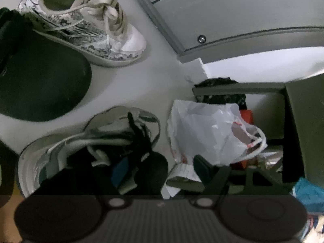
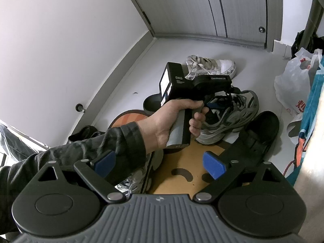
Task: Organize scattered shoes
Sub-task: 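Lower the left tool onto that grey sneaker and close on it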
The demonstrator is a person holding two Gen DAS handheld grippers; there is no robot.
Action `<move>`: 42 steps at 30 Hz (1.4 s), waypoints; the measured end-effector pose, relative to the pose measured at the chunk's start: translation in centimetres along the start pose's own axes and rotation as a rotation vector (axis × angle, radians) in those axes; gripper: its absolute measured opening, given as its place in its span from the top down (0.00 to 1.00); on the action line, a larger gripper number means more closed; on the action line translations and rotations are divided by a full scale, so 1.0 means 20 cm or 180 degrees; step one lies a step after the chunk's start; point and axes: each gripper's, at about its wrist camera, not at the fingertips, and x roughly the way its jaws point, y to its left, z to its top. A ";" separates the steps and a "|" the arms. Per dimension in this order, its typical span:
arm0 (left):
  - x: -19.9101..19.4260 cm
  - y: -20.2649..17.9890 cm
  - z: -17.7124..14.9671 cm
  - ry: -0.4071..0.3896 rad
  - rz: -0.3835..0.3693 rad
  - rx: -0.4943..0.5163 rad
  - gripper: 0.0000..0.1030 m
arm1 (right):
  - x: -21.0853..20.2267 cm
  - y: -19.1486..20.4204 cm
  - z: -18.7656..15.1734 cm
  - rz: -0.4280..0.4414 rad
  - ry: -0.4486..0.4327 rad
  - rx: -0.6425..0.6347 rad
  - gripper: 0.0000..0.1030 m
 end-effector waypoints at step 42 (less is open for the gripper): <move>0.09 -0.03 -0.01 -0.0247 -0.0151 0.0125 0.31 | 0.01 0.00 0.00 -0.0016 0.0021 -0.0035 0.06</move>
